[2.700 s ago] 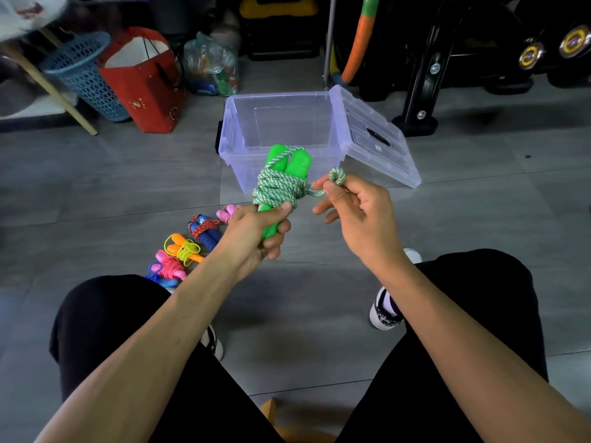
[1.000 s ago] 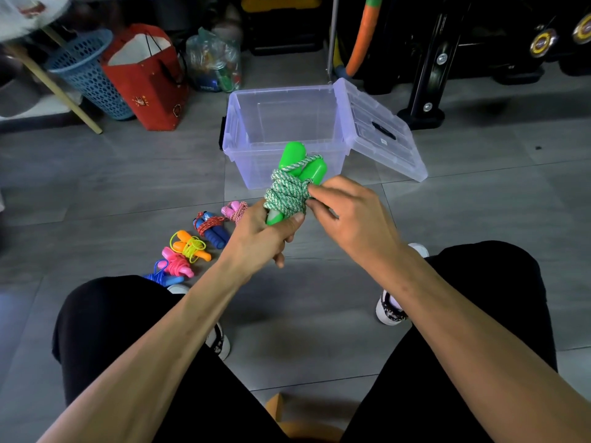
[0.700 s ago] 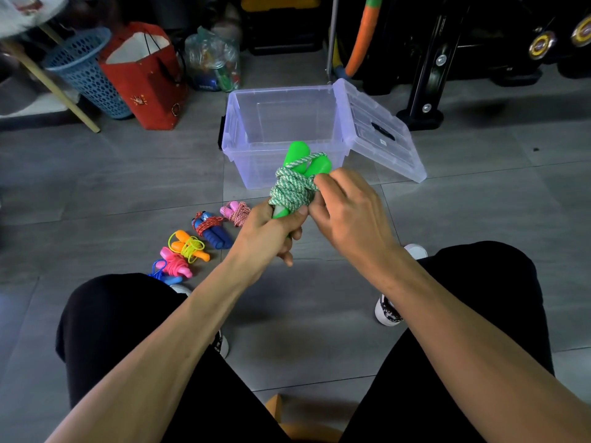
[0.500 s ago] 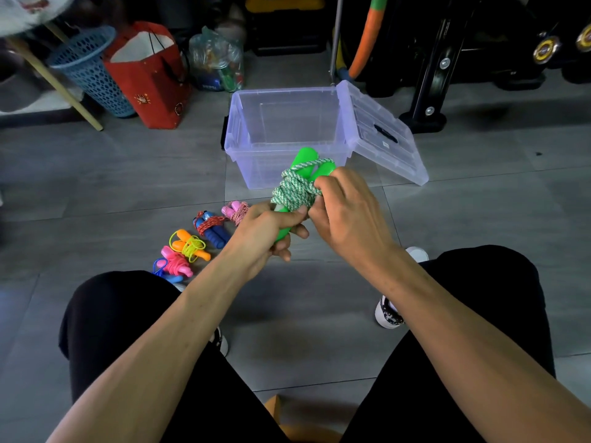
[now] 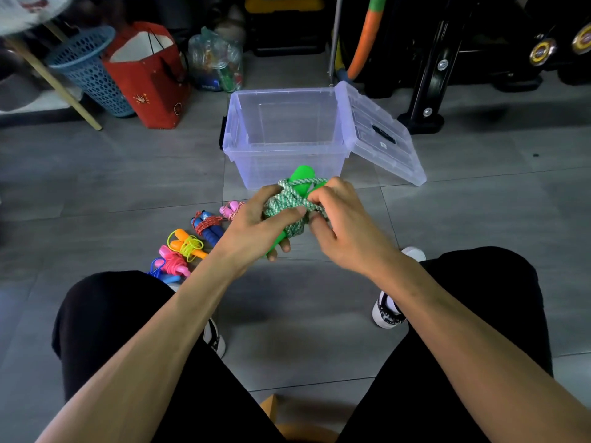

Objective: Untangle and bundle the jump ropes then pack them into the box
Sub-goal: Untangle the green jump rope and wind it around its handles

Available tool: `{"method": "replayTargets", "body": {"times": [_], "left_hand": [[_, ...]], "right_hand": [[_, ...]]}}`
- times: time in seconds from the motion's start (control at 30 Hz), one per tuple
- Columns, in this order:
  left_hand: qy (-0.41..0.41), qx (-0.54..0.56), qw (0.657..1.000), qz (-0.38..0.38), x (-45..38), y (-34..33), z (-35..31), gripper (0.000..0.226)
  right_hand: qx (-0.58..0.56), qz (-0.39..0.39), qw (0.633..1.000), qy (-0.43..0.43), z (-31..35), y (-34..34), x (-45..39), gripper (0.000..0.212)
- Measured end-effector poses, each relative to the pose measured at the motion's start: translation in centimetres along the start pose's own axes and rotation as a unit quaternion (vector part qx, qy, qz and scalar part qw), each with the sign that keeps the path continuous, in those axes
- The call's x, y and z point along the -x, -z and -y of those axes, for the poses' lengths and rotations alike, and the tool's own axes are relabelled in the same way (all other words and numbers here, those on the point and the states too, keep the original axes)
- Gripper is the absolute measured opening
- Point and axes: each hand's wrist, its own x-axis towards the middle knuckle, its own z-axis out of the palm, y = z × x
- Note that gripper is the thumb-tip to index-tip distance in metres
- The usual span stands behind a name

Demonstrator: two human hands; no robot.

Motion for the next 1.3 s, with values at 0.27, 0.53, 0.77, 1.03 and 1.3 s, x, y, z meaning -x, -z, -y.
{"method": "replayTargets", "body": {"times": [0.27,0.53,0.77,1.03,1.3], "left_hand": [[-0.086,-0.118,0.989,-0.027,0.4,-0.1,-0.4,0.048],[-0.21,-0.221,0.951,-0.046,-0.1,0.2,0.8,0.075],[-0.332,-0.259,0.898,-0.124,-0.7,-0.6,1.4,0.026],[-0.314,-0.2,0.919,-0.132,0.1,-1.2,0.7,0.021],[-0.173,-0.065,0.976,-0.119,0.2,-0.9,0.5,0.014]], "right_hand": [[-0.082,0.082,0.991,-0.064,0.5,0.7,-0.2,0.011],[-0.01,-0.05,0.999,0.008,0.5,-0.2,0.4,0.011],[-0.138,-0.089,0.984,-0.066,1.0,-0.3,0.4,0.027],[-0.068,-0.23,0.971,0.001,0.8,-0.8,0.0,0.02],[0.005,-0.123,0.991,0.049,0.1,-1.2,0.5,0.032]]}}
